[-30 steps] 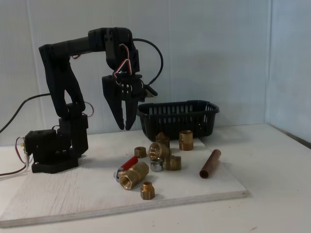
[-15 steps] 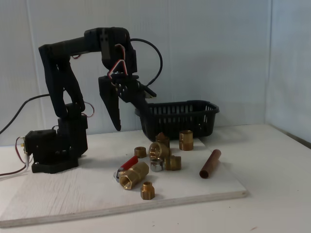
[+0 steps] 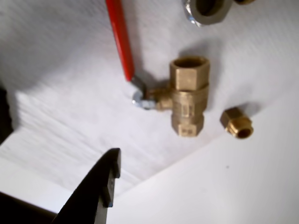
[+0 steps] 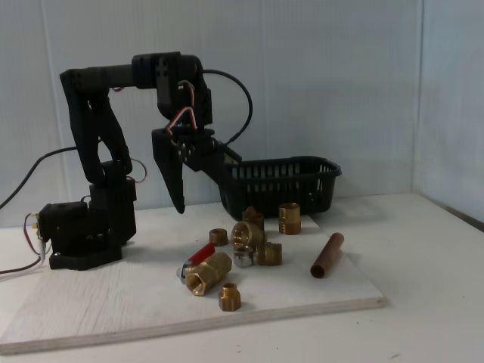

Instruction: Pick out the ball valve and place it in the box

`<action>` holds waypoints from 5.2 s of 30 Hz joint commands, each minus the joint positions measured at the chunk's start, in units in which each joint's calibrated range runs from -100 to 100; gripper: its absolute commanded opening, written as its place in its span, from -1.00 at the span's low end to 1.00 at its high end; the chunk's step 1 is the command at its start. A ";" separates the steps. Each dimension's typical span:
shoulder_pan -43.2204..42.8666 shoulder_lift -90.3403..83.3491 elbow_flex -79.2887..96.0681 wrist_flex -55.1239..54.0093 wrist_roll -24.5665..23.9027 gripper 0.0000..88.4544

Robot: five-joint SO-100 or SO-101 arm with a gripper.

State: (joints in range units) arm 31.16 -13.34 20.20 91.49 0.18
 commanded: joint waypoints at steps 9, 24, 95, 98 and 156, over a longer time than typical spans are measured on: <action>0.13 -0.10 8.68 -8.79 5.25 0.12; 1.90 -0.01 11.66 -8.45 11.21 0.13; 6.26 -0.01 28.72 -31.52 15.35 0.36; 6.26 -0.01 28.72 -31.87 15.35 0.36; 6.26 -0.01 32.42 -36.52 15.30 0.36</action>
State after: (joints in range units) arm 37.31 -13.17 52.88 55.37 15.42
